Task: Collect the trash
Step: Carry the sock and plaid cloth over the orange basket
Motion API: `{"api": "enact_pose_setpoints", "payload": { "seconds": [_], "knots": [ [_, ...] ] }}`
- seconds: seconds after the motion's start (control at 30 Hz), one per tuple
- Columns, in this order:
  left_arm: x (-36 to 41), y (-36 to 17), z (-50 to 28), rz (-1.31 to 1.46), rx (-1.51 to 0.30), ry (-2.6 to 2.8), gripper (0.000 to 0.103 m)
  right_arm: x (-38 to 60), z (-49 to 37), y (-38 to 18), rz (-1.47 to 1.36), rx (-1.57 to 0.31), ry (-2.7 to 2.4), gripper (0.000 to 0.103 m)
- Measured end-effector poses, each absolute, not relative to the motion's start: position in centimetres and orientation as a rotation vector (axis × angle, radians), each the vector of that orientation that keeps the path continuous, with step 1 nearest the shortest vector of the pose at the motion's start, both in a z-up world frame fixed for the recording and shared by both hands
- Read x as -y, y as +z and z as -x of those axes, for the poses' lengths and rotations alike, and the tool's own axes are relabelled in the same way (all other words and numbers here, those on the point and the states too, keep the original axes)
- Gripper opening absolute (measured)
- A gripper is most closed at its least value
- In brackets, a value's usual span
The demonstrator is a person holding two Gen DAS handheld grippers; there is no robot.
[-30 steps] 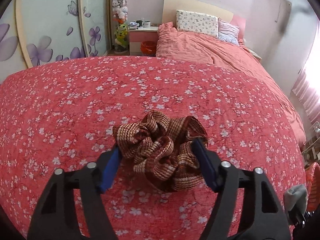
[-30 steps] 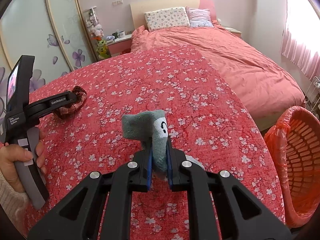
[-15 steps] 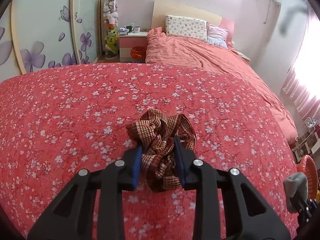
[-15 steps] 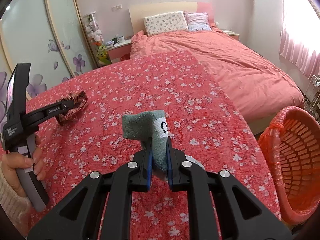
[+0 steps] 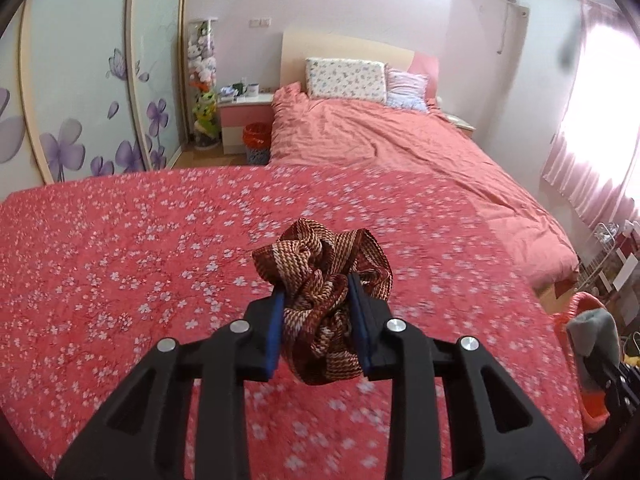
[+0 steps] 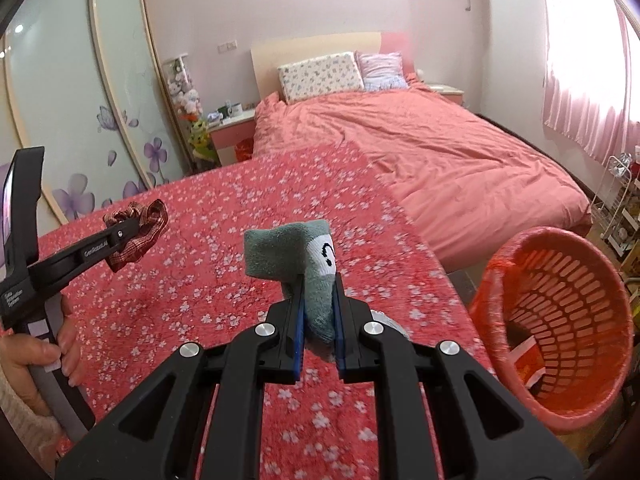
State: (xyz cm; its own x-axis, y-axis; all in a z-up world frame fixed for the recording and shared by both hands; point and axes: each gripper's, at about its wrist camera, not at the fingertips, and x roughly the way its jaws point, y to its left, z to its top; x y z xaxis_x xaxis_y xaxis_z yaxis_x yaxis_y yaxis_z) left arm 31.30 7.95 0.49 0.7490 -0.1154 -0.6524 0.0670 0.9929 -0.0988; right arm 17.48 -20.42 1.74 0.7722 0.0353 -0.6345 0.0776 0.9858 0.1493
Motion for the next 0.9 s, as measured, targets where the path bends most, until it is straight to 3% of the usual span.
{"api": "enact_pose_setpoints", "payload": {
  "seconds": [0.5,0.9],
  "knots": [
    [-1.0,5.8,-22.8,0.039,-0.641,-0.291,0.029,25.3,-11.3,4.5,-0.217,-0.566,-0.118,0.012],
    [7.4,5.7,-19.2,0.019,-0.659,-0.467,0.029,32.1,-7.9,4.2,-0.305,-0.512,-0.259,0.012]
  ]
}}
